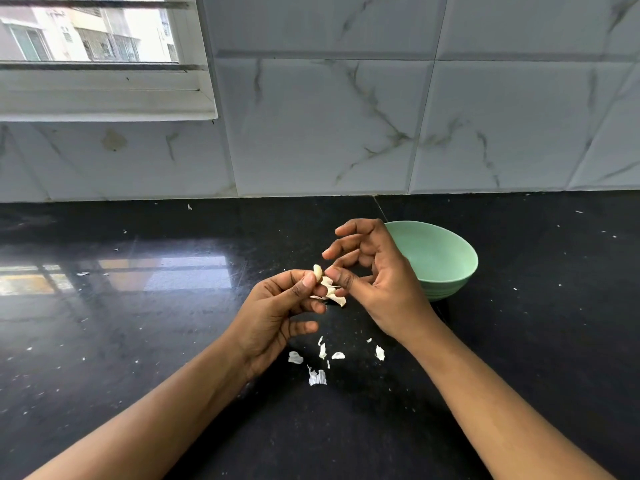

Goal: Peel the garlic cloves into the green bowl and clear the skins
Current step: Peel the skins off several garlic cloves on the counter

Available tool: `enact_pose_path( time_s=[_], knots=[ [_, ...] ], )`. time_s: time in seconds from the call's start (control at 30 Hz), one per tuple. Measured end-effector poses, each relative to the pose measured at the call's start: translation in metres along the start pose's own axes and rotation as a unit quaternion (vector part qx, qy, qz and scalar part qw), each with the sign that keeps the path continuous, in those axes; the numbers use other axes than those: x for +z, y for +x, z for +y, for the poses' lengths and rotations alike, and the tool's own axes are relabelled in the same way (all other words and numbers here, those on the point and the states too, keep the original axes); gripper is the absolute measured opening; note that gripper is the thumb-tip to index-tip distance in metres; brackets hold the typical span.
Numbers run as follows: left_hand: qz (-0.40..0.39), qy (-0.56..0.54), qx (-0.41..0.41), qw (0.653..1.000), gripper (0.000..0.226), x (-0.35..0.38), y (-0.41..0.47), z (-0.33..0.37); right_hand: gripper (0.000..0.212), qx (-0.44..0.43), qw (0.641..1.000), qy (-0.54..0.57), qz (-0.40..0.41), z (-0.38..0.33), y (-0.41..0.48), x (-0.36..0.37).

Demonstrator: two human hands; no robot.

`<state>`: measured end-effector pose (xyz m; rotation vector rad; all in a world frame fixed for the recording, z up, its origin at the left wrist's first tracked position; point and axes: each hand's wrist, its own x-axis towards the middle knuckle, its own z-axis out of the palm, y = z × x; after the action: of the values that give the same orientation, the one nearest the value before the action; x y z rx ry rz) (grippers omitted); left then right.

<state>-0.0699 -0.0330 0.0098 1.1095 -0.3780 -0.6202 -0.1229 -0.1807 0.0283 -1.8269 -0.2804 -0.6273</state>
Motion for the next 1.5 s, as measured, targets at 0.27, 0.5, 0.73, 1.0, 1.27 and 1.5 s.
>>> enact_pose_path(
  time_s=[0.27, 0.5, 0.73, 1.0, 1.27, 1.5],
  knots=[
    [0.012, 0.02, -0.01, 1.0, 0.013, -0.003, 0.001, -0.001, 0.049, -0.043, 0.995, -0.086, -0.033, 0.001, -0.002, 0.003],
    [0.021, 0.036, 0.008, 0.999, 0.013, -0.003, 0.0, -0.001, 0.048, -0.037, 0.995, -0.089, -0.017, 0.003, -0.003, 0.005],
    [0.024, 0.037, 0.016, 0.999, 0.013, -0.001, 0.0, -0.001, 0.046, -0.021, 0.998, -0.051, 0.006, 0.002, -0.004, 0.006],
    [0.014, 0.057, 0.025, 0.998, 0.016, 0.0, -0.002, -0.002, 0.044, -0.02, 0.999, -0.046, 0.015, 0.002, -0.004, 0.008],
    [0.015, 0.075, 0.031, 0.997, 0.018, 0.001, -0.003, -0.002, 0.043, -0.028, 0.998, -0.053, 0.036, 0.004, -0.005, 0.01],
    [0.022, 0.078, 0.037, 0.996, 0.02, 0.0, -0.003, -0.003, 0.043, -0.046, 0.995, -0.079, 0.033, 0.003, -0.006, 0.011]
  ],
)
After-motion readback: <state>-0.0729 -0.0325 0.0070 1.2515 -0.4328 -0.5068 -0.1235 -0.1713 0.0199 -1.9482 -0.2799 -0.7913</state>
